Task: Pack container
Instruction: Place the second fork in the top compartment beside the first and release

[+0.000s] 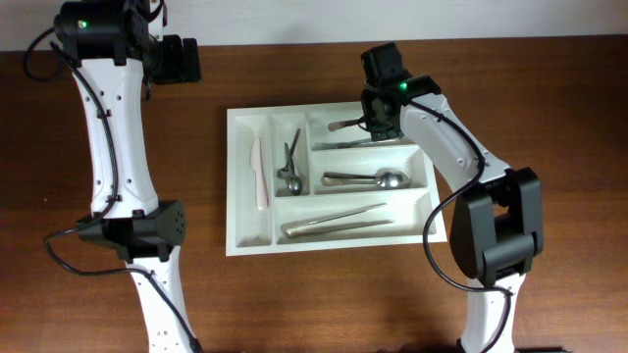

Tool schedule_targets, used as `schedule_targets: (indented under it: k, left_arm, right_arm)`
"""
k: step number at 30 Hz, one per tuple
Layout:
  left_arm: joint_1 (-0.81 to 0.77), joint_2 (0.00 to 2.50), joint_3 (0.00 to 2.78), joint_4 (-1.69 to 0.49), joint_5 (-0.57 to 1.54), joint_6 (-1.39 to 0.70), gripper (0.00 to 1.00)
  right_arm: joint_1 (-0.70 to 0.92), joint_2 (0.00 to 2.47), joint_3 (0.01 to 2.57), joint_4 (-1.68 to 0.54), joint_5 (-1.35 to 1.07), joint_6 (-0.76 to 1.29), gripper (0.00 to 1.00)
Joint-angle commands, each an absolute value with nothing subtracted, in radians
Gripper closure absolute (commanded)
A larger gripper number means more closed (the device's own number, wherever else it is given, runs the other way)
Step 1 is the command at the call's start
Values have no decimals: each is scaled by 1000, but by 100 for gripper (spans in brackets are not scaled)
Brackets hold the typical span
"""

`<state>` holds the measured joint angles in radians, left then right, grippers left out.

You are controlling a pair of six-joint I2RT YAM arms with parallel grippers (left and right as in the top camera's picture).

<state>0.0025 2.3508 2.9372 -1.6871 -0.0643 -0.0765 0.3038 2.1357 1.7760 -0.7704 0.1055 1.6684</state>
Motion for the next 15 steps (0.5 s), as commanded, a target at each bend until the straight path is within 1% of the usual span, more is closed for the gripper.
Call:
schedule_targets:
  k: [1, 3, 4, 5, 6, 7, 9, 11, 15]
  left_arm:
    - [3, 2345, 2950, -1687, -68, -86, 1]
    - [3, 2345, 2950, -1687, -68, -86, 1]
    - [3, 2345, 2950, -1687, -68, -86, 1]
    - [3, 2345, 2950, -1687, -68, -86, 1]
    - [3, 2345, 2950, -1687, -68, -86, 1]
    - [3, 2345, 2950, -1687, -68, -86, 1]
    - [3, 2345, 2950, -1687, -68, -86, 1]
    - [3, 2345, 2950, -1687, -68, -86, 1]
    - [3, 2345, 2950, -1687, -68, -86, 1]
  right_arm:
    - [313, 2152, 1763, -770, 126, 1711, 96]
    - [313, 2152, 1763, -770, 129, 1711, 96]
    - [313, 2152, 1763, -770, 129, 1711, 95]
    - [313, 2152, 1763, -770, 129, 1711, 76]
    - [313, 2152, 1763, -770, 129, 1710, 39]
    - [313, 2152, 1763, -769, 129, 1710, 29]
    - [313, 2152, 1763, -761, 129, 1710, 15]
    - [312, 2152, 1763, -742, 128, 1710, 8]
    - [311, 2148, 1764, -654, 128, 1657, 7]
